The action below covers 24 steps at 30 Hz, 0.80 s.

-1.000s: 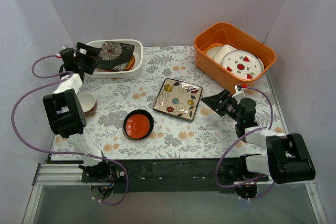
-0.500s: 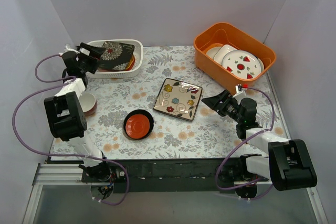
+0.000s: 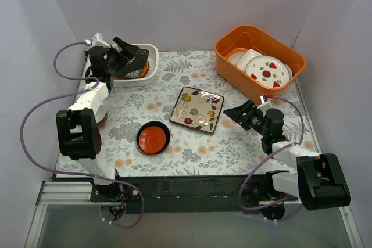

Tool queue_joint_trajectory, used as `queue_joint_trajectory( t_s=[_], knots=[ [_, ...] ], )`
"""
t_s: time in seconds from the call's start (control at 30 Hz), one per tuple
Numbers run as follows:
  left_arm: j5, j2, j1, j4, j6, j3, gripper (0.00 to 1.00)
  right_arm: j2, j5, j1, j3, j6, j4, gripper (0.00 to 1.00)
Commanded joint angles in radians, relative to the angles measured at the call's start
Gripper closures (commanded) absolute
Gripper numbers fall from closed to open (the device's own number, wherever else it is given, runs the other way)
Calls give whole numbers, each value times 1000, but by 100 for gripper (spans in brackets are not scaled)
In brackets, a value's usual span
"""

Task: Place the plates into the plastic bin on the countertop
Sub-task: Pick up the plate from the corner of the board.

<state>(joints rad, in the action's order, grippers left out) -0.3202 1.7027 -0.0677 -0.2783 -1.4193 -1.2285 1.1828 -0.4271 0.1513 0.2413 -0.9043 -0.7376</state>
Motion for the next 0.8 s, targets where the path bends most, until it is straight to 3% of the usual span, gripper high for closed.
queue_joint_trajectory(
  t_s=[0.0, 0.1, 0.13, 0.27, 0.43, 0.63, 0.77],
  knots=[
    [167, -80, 128, 102, 184, -42, 2, 14, -22, -1, 19, -8, -74, 6],
    [306, -107, 237, 128, 293, -45, 2, 15, -30, -1, 26, -13, -75, 6],
    [413, -113, 267, 133, 318, -43, 2, 12, -32, -2, 26, -15, -77, 6],
    [573, -147, 391, 139, 440, -37, 2, -3, -35, -1, 21, -21, -78, 6],
    [529, -158, 431, 304, 456, -132, 2, -52, -30, -1, 23, -7, -42, 6],
    [425, -198, 431, 330, 481, -132, 2, -94, -9, -2, 27, 18, 24, 5],
    [409, -221, 430, 288, 479, -16, 2, -103, -6, -4, 38, 31, 47, 5]
  ],
)
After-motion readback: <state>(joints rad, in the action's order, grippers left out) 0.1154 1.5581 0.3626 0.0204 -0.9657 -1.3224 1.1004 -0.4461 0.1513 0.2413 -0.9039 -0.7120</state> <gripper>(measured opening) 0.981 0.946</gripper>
